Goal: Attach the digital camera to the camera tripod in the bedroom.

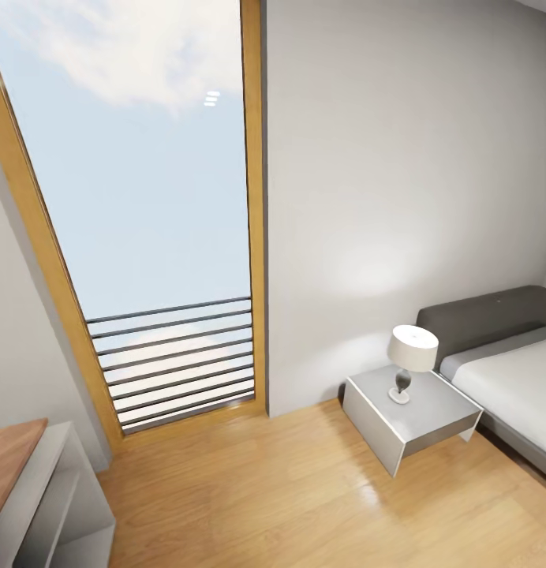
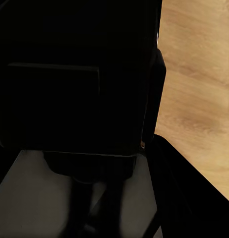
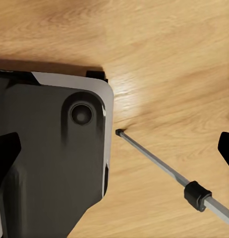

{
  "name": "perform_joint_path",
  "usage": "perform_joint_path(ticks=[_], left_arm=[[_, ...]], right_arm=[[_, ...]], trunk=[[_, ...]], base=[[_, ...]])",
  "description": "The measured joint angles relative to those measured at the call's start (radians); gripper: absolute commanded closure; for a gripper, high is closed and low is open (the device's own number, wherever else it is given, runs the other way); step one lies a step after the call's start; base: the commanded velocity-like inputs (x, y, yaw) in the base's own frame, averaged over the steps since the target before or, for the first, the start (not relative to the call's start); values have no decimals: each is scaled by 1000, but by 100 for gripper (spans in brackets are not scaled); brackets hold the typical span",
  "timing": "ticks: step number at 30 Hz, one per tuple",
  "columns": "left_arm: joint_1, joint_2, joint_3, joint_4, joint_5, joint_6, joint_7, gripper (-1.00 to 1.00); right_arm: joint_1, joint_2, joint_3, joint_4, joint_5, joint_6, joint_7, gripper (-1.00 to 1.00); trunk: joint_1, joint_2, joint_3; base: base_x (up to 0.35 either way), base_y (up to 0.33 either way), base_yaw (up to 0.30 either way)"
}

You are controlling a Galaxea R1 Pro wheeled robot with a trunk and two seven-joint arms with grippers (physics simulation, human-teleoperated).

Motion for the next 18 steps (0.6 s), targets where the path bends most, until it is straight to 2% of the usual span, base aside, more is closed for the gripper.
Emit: perform_joint_path(ticks=[7, 18], left_arm=[[0, 0, 0, 0, 0, 0, 0, 100], [0, 0, 0, 0, 0, 0, 0, 100]], right_arm=[[0, 4, -2, 0, -3, -1, -1, -100], [0, 7, -3, 0, -5, 0, -2, -100]], trunk=[[0, 0, 1], [0, 0, 3]], base=[[0, 0, -31], [0, 0, -130]])
